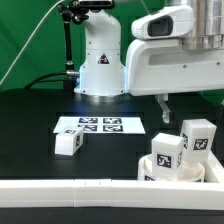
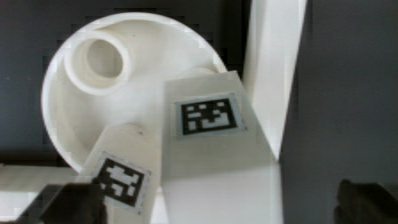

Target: Assemble stool

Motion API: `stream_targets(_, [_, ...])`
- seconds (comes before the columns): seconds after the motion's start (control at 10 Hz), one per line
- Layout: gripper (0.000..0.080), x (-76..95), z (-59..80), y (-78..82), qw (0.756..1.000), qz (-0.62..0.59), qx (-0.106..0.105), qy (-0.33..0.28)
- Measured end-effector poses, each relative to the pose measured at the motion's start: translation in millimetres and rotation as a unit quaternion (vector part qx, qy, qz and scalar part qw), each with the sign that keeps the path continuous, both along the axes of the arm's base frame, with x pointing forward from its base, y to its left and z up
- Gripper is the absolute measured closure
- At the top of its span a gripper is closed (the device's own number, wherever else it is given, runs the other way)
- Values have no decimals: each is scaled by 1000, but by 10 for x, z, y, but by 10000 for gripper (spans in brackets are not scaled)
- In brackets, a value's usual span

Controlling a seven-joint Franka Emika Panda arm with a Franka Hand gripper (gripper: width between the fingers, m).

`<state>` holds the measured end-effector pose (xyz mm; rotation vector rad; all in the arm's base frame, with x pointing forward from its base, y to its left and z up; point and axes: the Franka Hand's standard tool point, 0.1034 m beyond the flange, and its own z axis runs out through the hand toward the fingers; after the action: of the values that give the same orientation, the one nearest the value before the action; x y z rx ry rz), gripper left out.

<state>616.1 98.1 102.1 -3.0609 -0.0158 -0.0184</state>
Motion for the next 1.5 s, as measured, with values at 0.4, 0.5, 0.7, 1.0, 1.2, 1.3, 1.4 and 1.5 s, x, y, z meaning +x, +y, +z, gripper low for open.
stream_targets(0.4, [150,-20,-82,9,1000,3,0,1])
stream_targets(0.5, [284,-25,-83,30,1000,4,0,2])
stream_targets(0.7, [465,-25,-81,45,1000,10,0,1])
stream_targets(1.0, [465,-25,-82,44,1000,-1,0,2])
stream_targets(1.2, [465,-25,-82,48,999,-37,1,5])
stream_targets(1.3, [465,-26,-82,49,997,-78,2,8])
stream_targets(1.4, [464,-20,-84,58,988,-153,8,11])
stream_targets(1.5, [464,-21,-85,88,975,-220,12,13])
